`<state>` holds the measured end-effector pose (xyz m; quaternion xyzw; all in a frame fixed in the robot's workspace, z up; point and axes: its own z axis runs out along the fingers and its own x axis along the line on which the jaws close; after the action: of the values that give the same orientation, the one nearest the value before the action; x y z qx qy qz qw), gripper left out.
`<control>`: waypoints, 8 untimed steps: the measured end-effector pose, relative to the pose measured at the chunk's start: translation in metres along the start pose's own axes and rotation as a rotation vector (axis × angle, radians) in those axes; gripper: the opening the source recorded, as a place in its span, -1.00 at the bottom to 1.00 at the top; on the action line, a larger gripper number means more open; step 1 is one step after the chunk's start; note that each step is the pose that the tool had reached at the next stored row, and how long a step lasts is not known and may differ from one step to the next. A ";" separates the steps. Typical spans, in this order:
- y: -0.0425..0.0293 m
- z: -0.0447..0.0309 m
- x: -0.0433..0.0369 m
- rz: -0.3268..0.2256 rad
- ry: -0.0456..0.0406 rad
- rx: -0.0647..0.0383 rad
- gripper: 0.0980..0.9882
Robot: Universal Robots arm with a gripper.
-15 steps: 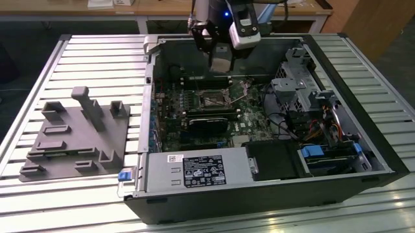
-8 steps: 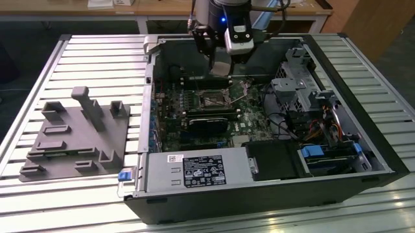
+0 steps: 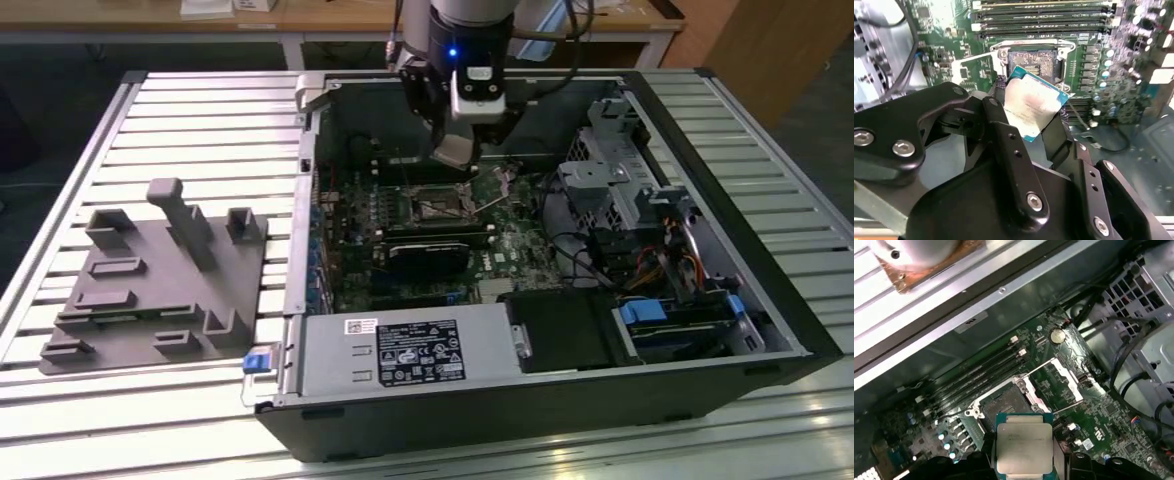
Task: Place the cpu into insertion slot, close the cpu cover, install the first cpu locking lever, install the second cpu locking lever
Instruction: 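Place the cpu into insertion slot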
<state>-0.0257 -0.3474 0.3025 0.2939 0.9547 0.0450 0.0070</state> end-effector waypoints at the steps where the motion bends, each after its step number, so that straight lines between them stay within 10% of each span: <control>1: -0.0001 0.0015 0.0000 0.018 -0.0017 0.000 0.00; 8: -0.0011 0.0118 -0.0002 0.145 -0.0133 -0.002 0.00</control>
<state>-0.0257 -0.3474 0.2906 0.3625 0.9309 0.0445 0.0104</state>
